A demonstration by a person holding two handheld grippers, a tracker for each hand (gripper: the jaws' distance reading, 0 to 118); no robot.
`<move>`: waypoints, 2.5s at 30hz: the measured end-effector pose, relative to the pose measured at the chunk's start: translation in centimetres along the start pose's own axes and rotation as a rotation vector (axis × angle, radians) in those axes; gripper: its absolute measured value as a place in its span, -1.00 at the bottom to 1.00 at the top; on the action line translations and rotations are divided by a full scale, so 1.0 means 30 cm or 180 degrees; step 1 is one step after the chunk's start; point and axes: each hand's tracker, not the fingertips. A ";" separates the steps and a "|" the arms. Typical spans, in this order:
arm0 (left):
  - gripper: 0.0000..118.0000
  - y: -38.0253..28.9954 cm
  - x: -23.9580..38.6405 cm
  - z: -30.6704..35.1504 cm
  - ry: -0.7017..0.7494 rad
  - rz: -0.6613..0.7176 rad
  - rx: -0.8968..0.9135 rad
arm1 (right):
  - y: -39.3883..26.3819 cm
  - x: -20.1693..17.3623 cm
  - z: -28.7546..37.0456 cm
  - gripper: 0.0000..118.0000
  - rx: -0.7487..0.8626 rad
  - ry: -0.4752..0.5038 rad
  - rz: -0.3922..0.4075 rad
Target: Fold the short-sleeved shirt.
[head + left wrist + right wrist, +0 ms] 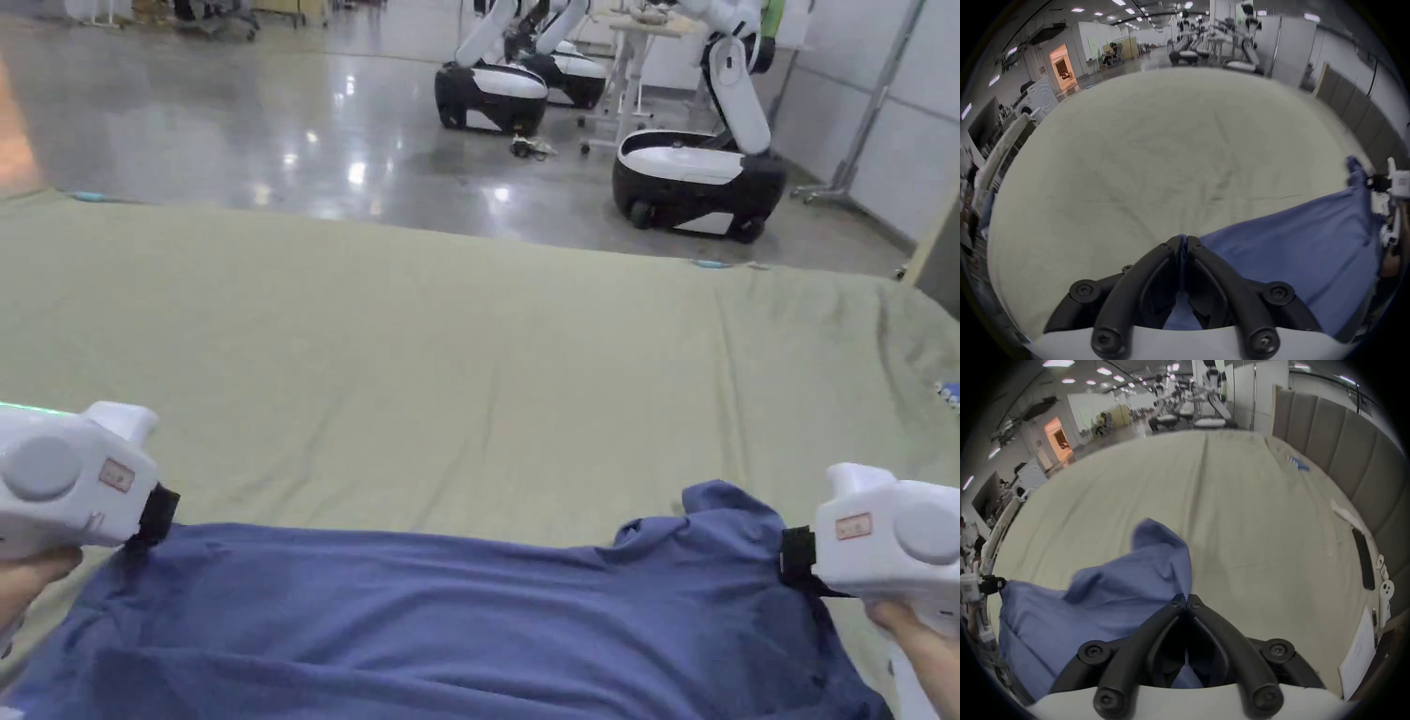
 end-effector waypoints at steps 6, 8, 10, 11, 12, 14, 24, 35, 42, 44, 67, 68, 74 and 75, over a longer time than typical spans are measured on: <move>-0.88 -0.190 -0.059 0.336 -0.0448 -0.0027 0.0368 | -0.213 -0.007 0.409 -1.00 0.0662 0.0462 -0.0086; -0.88 -0.300 -0.078 0.415 -0.0554 0.0010 0.0418 | -0.329 0.035 0.483 -1.00 0.0745 0.0361 -0.0064; -0.88 -0.418 -0.089 0.476 -0.0682 0.0133 0.0547 | -0.453 0.060 0.564 -1.00 0.0776 0.0284 -0.0094; -0.88 -0.472 -0.095 0.500 -0.0695 0.0149 0.0512 | -0.512 0.078 0.596 -1.00 0.0794 0.0254 -0.0150; -0.88 -0.517 -0.095 0.515 -0.0693 0.0171 0.0521 | -0.554 0.115 0.599 -1.00 0.0786 0.0237 -0.0211; -0.88 -0.595 -0.102 0.521 -0.0761 0.0128 0.0546 | -0.630 0.151 0.606 -1.00 0.0662 0.0291 -0.0277; -0.06 -0.780 -0.111 0.478 -0.0841 0.0333 0.0941 | -0.747 0.147 0.440 0.59 0.0381 -0.0056 0.0096; 0.00 -0.749 0.122 0.854 -0.0247 0.0150 0.2470 | -0.749 -0.068 0.743 0.70 0.1791 0.0103 0.0236; 0.00 -0.715 0.237 0.882 0.0104 0.0126 0.2808 | -0.679 -0.276 0.815 0.70 0.1979 0.0568 0.0460; 0.00 -0.697 0.253 0.871 0.0209 0.0143 0.2812 | -0.665 -0.301 0.807 0.69 0.2003 0.0698 0.0491; -0.93 -0.711 0.145 0.859 -0.0465 0.0650 0.2456 | -0.651 -0.284 0.776 -1.00 0.1960 0.0660 0.0216; -0.88 -0.715 0.110 0.856 -0.0592 0.0726 0.2372 | -0.647 -0.301 0.786 -1.00 0.1948 0.0682 0.0205; 0.05 -0.760 -0.179 0.680 -0.1147 0.1527 0.1594 | -0.661 -0.285 0.763 -1.00 0.1802 0.0843 0.0015; 0.06 -0.773 -0.225 0.628 -0.1214 0.1698 0.1451 | -0.662 -0.283 0.758 -1.00 0.1778 0.0876 -0.0019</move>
